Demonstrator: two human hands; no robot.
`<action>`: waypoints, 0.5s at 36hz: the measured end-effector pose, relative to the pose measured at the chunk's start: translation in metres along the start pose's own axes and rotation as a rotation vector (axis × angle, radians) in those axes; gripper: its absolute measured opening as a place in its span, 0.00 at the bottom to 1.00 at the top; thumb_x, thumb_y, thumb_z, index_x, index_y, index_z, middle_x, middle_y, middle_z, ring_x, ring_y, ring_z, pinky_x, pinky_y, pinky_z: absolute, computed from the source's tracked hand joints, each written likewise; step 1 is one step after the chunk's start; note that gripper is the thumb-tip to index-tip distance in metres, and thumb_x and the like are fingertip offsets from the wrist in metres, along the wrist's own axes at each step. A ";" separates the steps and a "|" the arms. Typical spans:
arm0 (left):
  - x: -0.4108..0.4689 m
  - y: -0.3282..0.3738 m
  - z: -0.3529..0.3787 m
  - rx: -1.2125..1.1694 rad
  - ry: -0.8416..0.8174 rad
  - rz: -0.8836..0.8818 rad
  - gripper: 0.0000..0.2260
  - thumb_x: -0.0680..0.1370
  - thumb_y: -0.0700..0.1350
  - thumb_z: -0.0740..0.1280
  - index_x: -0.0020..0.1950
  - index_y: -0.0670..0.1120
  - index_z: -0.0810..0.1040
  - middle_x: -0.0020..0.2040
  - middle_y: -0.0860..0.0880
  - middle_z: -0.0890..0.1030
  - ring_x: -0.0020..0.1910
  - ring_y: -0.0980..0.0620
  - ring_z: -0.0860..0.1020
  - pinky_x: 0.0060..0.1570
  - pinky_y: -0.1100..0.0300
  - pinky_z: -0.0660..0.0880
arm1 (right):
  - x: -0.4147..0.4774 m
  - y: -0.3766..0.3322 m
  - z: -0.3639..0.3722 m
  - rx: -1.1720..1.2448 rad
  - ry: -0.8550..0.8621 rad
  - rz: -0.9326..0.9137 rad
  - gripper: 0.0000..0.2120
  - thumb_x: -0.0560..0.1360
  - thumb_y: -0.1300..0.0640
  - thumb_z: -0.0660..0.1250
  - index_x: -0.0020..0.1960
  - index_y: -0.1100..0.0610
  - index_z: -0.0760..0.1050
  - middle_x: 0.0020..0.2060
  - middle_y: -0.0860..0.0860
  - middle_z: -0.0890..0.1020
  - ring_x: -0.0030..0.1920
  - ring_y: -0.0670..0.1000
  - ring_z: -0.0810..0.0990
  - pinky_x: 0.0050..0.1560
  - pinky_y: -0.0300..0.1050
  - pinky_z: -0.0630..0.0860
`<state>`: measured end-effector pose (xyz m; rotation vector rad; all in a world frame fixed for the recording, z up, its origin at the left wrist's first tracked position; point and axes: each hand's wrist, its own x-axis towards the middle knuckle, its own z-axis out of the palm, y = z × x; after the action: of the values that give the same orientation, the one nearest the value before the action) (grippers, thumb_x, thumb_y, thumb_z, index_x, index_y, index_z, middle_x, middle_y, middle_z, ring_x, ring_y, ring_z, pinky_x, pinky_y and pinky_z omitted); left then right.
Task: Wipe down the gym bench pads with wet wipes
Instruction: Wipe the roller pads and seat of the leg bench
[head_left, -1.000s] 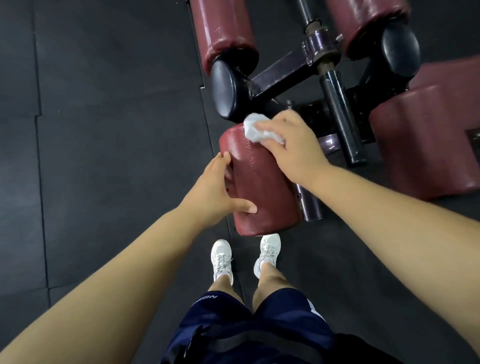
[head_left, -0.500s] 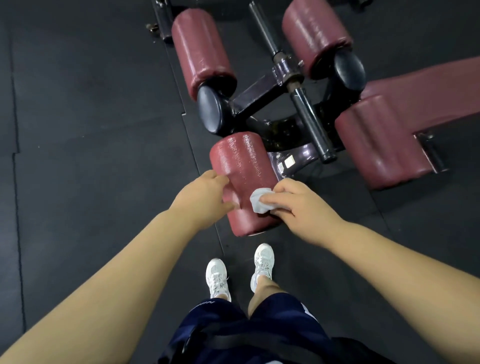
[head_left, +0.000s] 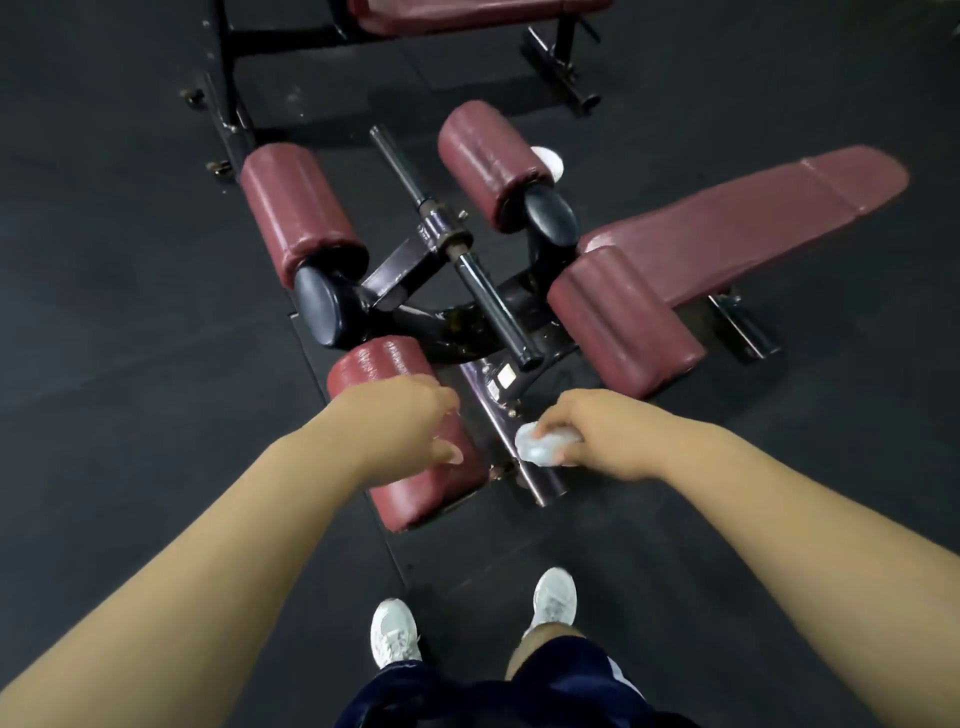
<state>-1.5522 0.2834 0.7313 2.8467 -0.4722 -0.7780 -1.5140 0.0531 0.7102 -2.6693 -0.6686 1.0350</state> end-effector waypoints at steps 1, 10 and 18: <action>0.004 0.007 -0.002 0.013 0.009 0.014 0.23 0.76 0.59 0.64 0.69 0.52 0.68 0.65 0.53 0.71 0.64 0.51 0.71 0.56 0.52 0.74 | -0.004 0.008 -0.004 0.003 -0.006 0.009 0.23 0.70 0.37 0.62 0.60 0.47 0.76 0.52 0.48 0.76 0.53 0.50 0.76 0.57 0.49 0.73; 0.061 0.089 -0.010 0.060 -0.033 -0.025 0.23 0.76 0.59 0.64 0.68 0.51 0.69 0.64 0.52 0.72 0.62 0.50 0.72 0.57 0.51 0.73 | -0.025 0.102 -0.037 -0.015 -0.022 0.015 0.18 0.75 0.49 0.65 0.64 0.48 0.74 0.57 0.50 0.78 0.56 0.52 0.77 0.57 0.47 0.73; 0.119 0.151 -0.009 0.024 -0.042 -0.082 0.22 0.76 0.58 0.64 0.67 0.50 0.70 0.64 0.51 0.72 0.61 0.49 0.74 0.56 0.50 0.74 | -0.029 0.184 -0.063 -0.074 0.043 -0.024 0.10 0.75 0.54 0.63 0.54 0.43 0.76 0.49 0.47 0.73 0.52 0.51 0.75 0.49 0.44 0.74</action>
<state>-1.4894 0.1021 0.7168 2.8929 -0.3750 -0.8532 -1.4279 -0.1236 0.7113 -2.7312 -0.7426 0.9615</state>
